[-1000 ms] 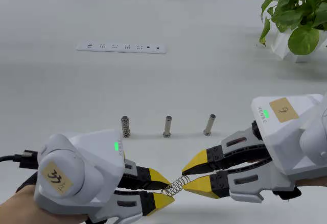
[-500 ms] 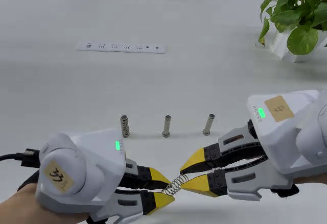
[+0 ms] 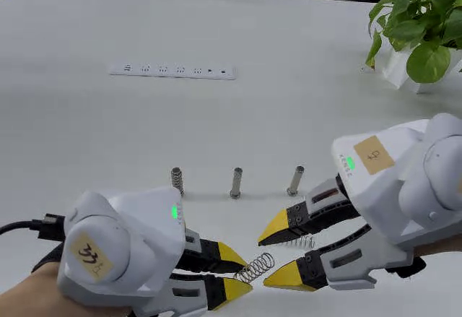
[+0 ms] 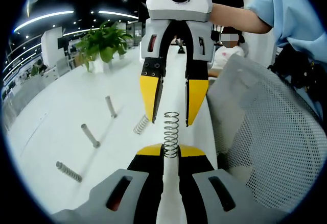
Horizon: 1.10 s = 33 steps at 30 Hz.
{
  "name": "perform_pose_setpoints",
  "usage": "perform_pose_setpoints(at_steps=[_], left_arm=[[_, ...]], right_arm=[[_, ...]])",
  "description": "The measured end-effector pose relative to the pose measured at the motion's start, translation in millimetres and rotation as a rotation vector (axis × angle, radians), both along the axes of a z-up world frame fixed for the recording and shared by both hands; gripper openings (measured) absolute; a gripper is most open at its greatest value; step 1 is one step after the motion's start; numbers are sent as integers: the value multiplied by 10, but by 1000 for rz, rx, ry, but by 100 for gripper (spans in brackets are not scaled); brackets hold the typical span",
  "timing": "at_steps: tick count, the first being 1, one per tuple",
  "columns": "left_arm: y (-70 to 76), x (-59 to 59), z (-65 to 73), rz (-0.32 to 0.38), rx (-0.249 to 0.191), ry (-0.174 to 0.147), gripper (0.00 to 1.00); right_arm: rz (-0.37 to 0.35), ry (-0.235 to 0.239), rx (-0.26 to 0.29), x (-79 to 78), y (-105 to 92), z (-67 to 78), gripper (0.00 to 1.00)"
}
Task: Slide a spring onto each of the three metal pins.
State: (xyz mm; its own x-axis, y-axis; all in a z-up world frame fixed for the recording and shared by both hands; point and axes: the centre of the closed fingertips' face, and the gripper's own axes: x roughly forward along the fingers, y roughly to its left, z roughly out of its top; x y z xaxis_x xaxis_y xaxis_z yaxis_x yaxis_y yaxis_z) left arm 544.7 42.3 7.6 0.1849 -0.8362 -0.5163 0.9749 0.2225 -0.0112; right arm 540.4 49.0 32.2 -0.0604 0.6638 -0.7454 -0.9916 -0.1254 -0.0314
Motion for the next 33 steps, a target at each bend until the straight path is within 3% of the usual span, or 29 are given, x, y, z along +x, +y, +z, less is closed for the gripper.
perform_pose_setpoints(at_steps=[12,33], left_arm=[[-47,17,39,-7,-8,-7,6],[-109,39,68,-11,-17,-11,6]], right_arm=[[52,13,-35,-24,42,-56,11],[76,6,-78,-12,4,-102,8]])
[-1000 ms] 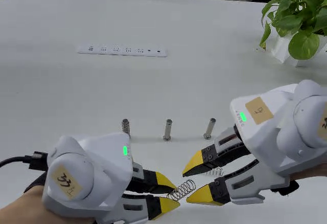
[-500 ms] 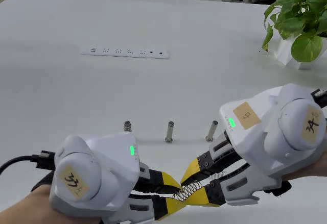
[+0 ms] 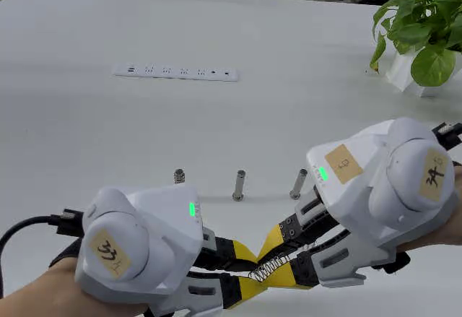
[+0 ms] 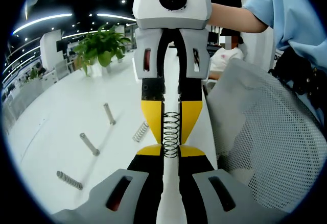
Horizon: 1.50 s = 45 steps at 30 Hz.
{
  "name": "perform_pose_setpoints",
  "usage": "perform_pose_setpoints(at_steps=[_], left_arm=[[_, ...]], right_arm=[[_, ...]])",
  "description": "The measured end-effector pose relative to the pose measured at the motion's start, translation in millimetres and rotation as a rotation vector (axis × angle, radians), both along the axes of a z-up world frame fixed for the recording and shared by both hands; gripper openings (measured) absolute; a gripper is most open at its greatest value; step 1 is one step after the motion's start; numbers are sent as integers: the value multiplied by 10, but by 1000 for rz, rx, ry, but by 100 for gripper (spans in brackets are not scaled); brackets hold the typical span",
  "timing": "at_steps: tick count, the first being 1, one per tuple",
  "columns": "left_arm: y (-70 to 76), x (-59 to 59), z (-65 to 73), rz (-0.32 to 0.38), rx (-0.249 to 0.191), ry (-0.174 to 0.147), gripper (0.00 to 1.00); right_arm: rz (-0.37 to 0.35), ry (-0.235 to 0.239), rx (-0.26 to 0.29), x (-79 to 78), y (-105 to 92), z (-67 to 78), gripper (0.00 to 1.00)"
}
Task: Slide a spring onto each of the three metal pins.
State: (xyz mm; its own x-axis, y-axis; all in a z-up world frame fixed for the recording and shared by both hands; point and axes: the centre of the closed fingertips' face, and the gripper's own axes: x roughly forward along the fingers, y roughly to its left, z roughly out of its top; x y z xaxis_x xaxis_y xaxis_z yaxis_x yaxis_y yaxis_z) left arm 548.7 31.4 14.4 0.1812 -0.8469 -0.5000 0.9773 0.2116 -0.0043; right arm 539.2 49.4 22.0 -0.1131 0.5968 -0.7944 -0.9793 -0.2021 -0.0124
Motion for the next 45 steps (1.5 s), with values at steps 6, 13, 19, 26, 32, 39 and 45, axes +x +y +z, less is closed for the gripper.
perform_pose_setpoints(at_steps=[6,13,19,26,32,39,45], left_arm=[[-11,19,-9,18,0,8,6],[-2,49,-25,46,-1,13,7],[34,85,-26,85,-13,18,7],[175,149,-51,141,-9,17,18],[336,211,-84,208,-11,26,28],[548,277,-104,299,-9,26,41],[722,304,-124,374,-9,30,61]], right_arm=[[-4,0,-9,15,-9,-13,7],[10,-10,-16,43,-2,-27,7],[25,-20,-26,68,14,-18,7],[12,-46,-34,185,-25,-9,7],[12,-61,-52,273,-75,1,7],[34,-94,-90,458,-98,40,7],[60,-126,-134,675,-98,88,7]])
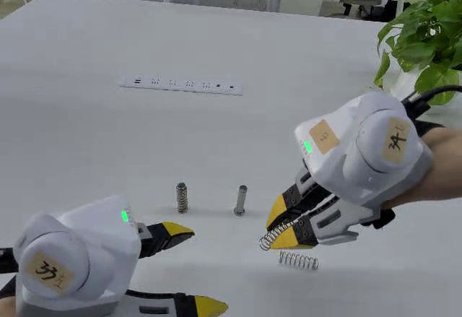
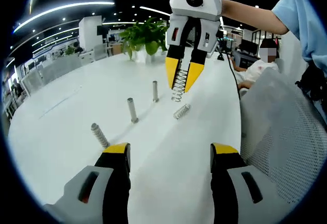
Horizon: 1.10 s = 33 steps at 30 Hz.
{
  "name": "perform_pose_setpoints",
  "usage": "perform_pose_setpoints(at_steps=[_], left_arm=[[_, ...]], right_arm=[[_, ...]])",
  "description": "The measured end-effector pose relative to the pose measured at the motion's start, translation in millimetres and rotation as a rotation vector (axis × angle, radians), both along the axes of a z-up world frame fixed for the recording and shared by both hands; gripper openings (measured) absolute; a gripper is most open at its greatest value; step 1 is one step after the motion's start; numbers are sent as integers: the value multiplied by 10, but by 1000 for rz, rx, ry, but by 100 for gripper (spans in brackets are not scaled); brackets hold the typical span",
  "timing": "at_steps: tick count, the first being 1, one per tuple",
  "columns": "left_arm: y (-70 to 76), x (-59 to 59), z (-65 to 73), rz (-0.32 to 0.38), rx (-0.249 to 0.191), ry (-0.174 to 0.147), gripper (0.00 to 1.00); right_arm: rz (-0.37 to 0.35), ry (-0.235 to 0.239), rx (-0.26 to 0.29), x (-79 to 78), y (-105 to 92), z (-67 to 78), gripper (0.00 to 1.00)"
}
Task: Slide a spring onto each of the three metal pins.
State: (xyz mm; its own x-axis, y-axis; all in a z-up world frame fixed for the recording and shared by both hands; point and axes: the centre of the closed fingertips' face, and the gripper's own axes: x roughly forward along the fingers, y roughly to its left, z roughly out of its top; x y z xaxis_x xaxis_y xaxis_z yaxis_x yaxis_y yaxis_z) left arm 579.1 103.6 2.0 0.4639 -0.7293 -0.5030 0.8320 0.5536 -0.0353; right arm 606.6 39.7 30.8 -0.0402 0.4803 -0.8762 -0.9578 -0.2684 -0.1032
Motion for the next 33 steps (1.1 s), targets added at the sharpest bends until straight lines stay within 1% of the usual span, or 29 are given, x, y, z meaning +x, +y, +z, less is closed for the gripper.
perform_pose_setpoints(at_steps=[2,6,9,11,15,17,18,19,21,25,29,33], left_arm=[[72,16,-13,36,-2,13,67],[179,48,-9,81,-3,10,76],[250,71,-4,117,-10,17,82],[278,79,0,127,-14,16,86],[347,89,-7,167,-25,27,93],[372,95,-13,189,-36,36,99],[392,101,-16,199,-31,35,99],[404,103,-14,204,-33,32,99],[428,106,-10,218,-43,37,99],[464,106,-22,235,-43,38,99],[488,103,-20,249,-53,42,99],[521,108,-15,268,-61,43,99]], right_arm=[[5,-6,-11,74,7,23,7],[20,-18,-37,185,1,37,7],[32,-25,-51,251,13,49,7],[37,-25,-57,271,23,56,7],[54,-39,-81,345,37,66,7],[63,-44,-93,376,44,77,7],[67,-46,-96,390,51,83,7],[71,-47,-99,462,53,89,7],[78,-51,-105,504,64,100,7],[93,-57,-119,532,93,100,7],[110,-65,-145,572,112,95,7],[124,-75,-171,650,111,77,7]])
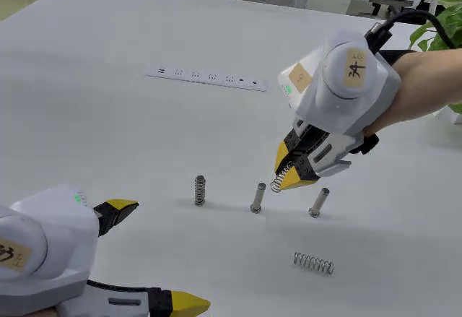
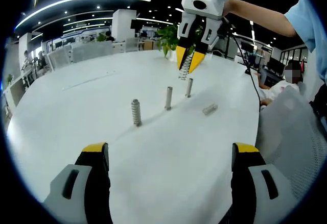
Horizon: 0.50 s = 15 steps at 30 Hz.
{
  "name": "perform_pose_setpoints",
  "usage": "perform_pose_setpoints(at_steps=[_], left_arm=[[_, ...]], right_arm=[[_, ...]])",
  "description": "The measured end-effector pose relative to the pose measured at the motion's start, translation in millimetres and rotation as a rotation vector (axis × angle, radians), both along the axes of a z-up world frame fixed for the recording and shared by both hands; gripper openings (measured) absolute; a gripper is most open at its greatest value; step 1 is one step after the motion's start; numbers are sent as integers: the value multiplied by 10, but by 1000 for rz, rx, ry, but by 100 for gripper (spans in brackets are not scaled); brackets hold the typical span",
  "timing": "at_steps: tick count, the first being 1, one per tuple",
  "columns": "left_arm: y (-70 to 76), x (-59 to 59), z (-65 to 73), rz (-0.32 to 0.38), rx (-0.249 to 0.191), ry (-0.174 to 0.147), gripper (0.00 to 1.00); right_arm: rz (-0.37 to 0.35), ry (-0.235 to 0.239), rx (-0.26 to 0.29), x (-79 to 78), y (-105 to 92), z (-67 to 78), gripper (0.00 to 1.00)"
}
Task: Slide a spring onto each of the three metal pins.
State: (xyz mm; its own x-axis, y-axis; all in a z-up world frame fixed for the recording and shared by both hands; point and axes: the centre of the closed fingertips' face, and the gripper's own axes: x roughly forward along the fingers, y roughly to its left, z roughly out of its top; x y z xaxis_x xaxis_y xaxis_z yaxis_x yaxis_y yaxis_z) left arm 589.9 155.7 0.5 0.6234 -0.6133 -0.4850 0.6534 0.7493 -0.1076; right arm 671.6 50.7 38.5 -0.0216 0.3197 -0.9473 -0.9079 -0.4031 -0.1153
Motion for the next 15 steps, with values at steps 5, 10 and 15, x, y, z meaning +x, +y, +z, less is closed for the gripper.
perform_pose_setpoints(at_steps=[5,10,15], left_arm=[[35,-18,-24,10,0,3,99],[86,-22,-43,30,-3,5,99],[129,-14,-46,43,-8,4,99]], right_arm=[[20,-9,-32,51,35,-32,7],[44,-13,-67,105,48,-88,7],[68,-19,-100,96,73,-94,7]])
